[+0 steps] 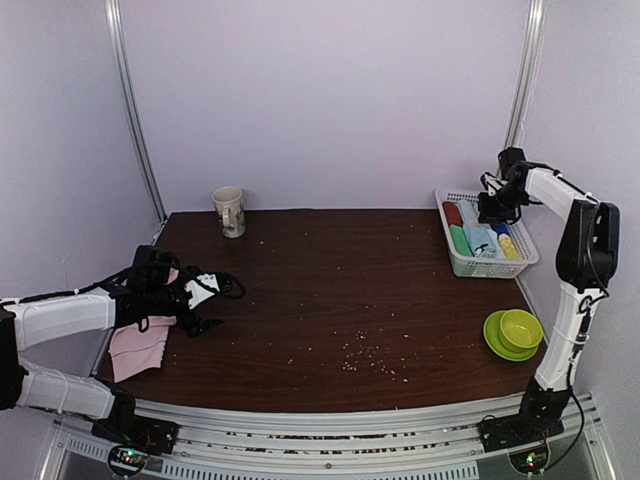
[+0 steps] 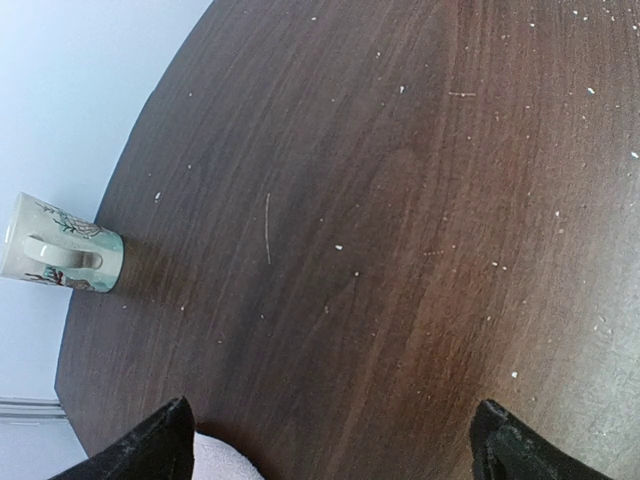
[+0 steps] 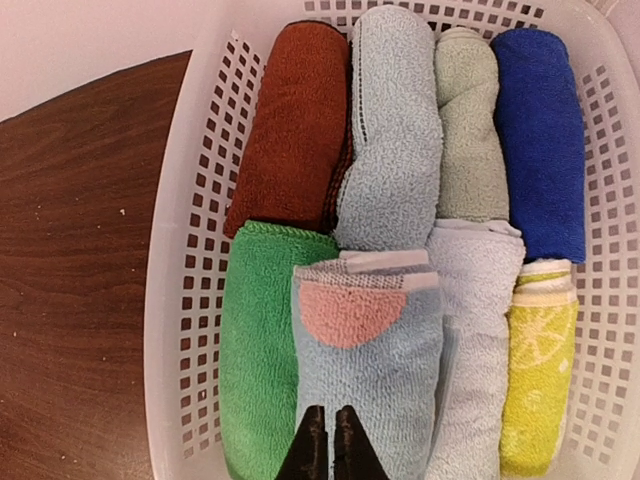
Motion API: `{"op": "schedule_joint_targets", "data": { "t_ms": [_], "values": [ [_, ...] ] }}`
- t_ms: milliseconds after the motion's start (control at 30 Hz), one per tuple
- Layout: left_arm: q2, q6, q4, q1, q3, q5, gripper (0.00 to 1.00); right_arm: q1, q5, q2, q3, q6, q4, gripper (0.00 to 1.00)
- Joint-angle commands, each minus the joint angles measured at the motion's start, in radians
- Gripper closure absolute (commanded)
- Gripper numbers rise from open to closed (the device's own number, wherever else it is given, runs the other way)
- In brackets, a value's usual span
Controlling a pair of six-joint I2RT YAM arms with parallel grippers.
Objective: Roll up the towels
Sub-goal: Place the towel in the bin, then adjust the towel in the bin.
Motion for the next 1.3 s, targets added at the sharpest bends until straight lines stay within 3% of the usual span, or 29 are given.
{"op": "schedule_joint_targets", "data": {
  "t_ms": [0, 400, 500, 700, 733, 767, 933, 1100, 1200, 1267],
  "values": [
    [0.001, -0.011, 0.028, 0.008, -0.001, 0.007, 0.02, 0.011, 0.047, 0.052, -0.049, 0.032, 0.083, 0.95],
    [0.001, -0.013, 0.032, 0.007, -0.002, 0.004, 0.02, 0.017, 0.067, 0.048, -0.024, 0.034, 0.094, 0.95],
    [-0.003, -0.024, 0.034, 0.009, 0.007, -0.003, 0.02, 0.023, 0.081, 0.024, 0.046, 0.028, 0.041, 0.88],
    [0.001, -0.058, 0.017, 0.064, 0.089, -0.036, 0.02, 0.084, 0.118, -0.081, 0.099, 0.01, 0.02, 0.47],
    [0.008, -0.062, 0.001, 0.075, 0.112, -0.048, 0.02, 0.106, 0.142, -0.11, 0.088, 0.005, 0.031, 0.15],
    [0.013, -0.069, -0.013, 0.083, 0.135, -0.062, 0.02, 0.137, 0.168, -0.141, 0.075, -0.003, 0.047, 0.02],
    [-0.003, -0.121, -0.061, 0.142, 0.21, -0.139, 0.02, 0.312, 0.336, -0.302, -0.039, 0.001, 0.147, 0.0],
    [-0.056, -0.113, -0.153, 0.248, 0.228, -0.147, 0.02, 0.523, 0.526, -0.394, -0.086, 0.033, 0.14, 0.0],
    [-0.096, -0.06, -0.221, 0.291, 0.203, -0.154, 0.02, 0.647, 0.431, -0.499, -0.279, 0.027, 0.318, 0.0],
    [-0.124, -0.034, -0.244, 0.301, 0.17, -0.181, 0.02, 0.669, 0.258, -0.58, -0.455, 0.082, 0.483, 0.0]
  ]
}}
